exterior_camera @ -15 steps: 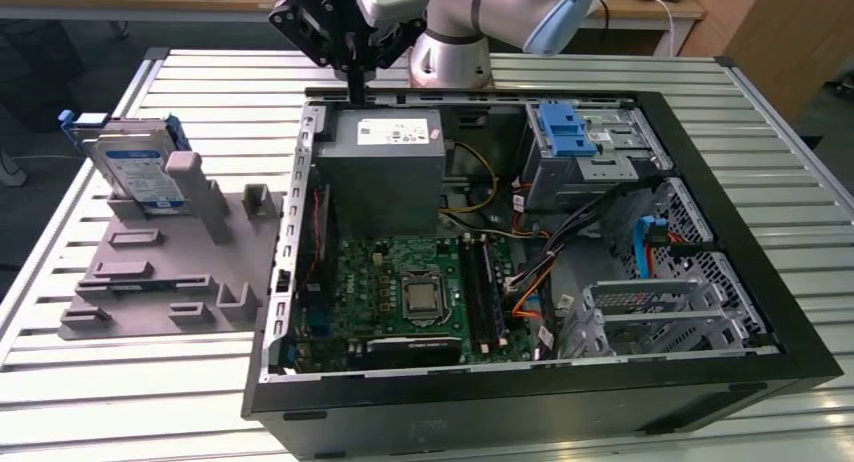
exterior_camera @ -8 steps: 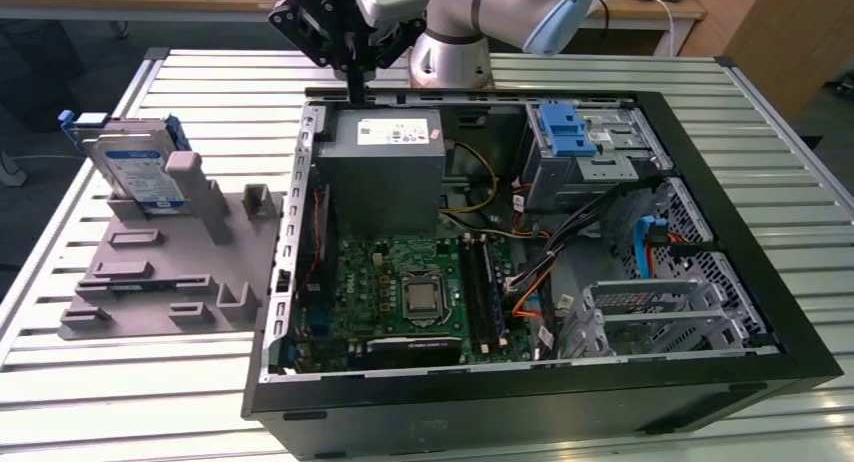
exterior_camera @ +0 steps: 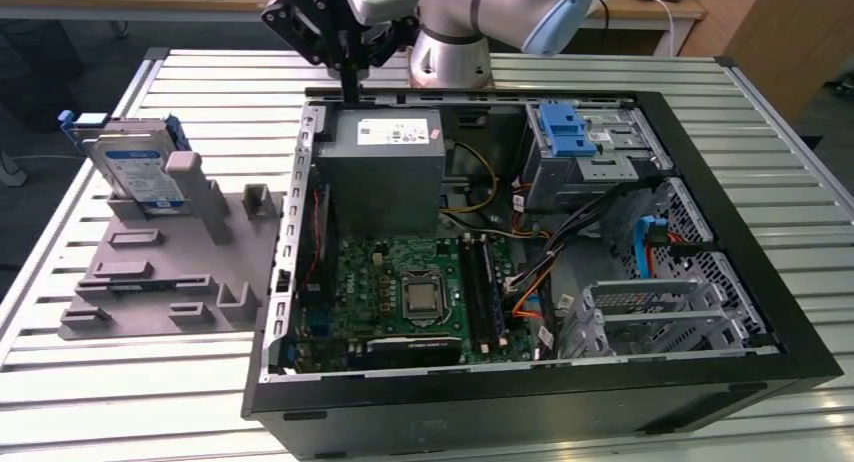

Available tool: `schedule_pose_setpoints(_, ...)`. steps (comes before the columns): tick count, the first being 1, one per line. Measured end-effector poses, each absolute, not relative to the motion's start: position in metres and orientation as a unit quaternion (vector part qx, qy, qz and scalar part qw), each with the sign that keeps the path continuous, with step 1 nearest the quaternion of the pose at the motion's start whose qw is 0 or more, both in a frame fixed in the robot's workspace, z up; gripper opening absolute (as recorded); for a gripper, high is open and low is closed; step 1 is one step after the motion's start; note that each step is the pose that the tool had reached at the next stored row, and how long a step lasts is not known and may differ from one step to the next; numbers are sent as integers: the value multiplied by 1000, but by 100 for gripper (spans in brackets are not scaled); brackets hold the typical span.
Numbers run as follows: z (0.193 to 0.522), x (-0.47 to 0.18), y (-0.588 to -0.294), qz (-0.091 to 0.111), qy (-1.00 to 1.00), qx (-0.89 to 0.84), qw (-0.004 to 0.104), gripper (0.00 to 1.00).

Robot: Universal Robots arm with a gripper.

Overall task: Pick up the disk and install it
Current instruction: 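Reach for the disk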

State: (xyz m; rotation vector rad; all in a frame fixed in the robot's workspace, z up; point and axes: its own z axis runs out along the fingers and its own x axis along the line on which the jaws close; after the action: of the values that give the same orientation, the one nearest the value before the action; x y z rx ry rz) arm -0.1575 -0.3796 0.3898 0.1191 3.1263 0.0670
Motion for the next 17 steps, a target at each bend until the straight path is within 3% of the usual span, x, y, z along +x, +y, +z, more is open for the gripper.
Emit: schedule_pose_setpoints(17,389,-179,-367,21,999,38,6,11)
